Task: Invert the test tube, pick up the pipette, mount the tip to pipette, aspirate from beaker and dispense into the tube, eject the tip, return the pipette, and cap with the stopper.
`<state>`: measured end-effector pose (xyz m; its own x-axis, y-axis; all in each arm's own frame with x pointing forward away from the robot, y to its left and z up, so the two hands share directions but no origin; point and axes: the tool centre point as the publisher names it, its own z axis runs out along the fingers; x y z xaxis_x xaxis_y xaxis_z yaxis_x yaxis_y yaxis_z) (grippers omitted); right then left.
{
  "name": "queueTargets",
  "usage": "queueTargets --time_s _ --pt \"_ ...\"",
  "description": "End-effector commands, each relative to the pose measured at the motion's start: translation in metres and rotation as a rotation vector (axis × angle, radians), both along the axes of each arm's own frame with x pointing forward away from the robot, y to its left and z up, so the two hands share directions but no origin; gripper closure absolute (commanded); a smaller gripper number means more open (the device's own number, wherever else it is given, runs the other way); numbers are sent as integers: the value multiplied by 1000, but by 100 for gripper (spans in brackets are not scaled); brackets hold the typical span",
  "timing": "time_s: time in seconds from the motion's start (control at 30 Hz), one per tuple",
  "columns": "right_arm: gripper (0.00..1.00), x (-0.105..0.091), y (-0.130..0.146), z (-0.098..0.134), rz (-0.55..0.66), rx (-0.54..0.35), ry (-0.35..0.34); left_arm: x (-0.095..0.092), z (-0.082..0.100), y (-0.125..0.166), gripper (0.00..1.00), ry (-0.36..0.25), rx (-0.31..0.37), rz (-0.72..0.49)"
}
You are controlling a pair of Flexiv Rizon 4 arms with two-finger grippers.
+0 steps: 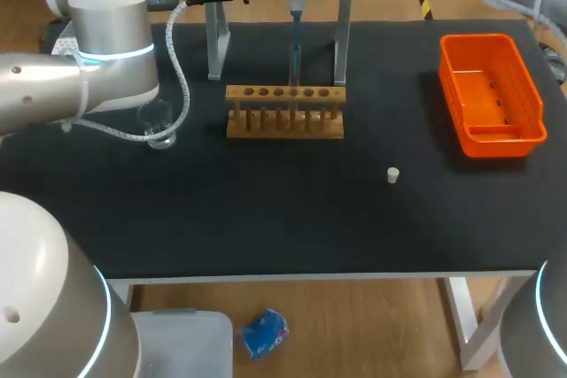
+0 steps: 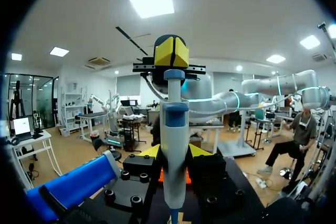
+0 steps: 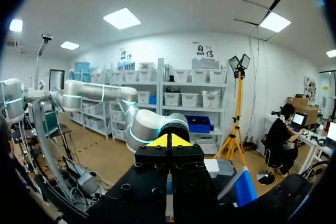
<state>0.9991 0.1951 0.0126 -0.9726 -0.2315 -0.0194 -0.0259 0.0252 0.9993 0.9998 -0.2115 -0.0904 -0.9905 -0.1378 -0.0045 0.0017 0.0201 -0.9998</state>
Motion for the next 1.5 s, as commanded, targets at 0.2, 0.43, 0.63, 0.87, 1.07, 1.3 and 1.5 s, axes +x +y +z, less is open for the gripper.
queueTargets --time_s 0.2,0.43,0.63,0.87,1.07,1.3,1.5 --pt "100 8 15 -4 40 28 27 -1 0 -1 100 -1 -1 5" --pt "100 7 18 -4 49 26 36 -1 0 -1 100 -1 -1 5" --pt "100 6 19 -9 51 27 48 -1 0 -1 100 -1 -1 5" --pt "100 7 21 -15 53 34 60 -1 0 -1 100 -1 -1 5" --pt "100 8 22 -17 55 37 66 -1 0 -1 100 -1 -1 5" --pt "100 7 23 -21 57 37 77 -1 0 -1 100 -1 -1 5" --pt "100 6 22 -25 55 35 84 -1 0 -1 100 -1 -1 5"
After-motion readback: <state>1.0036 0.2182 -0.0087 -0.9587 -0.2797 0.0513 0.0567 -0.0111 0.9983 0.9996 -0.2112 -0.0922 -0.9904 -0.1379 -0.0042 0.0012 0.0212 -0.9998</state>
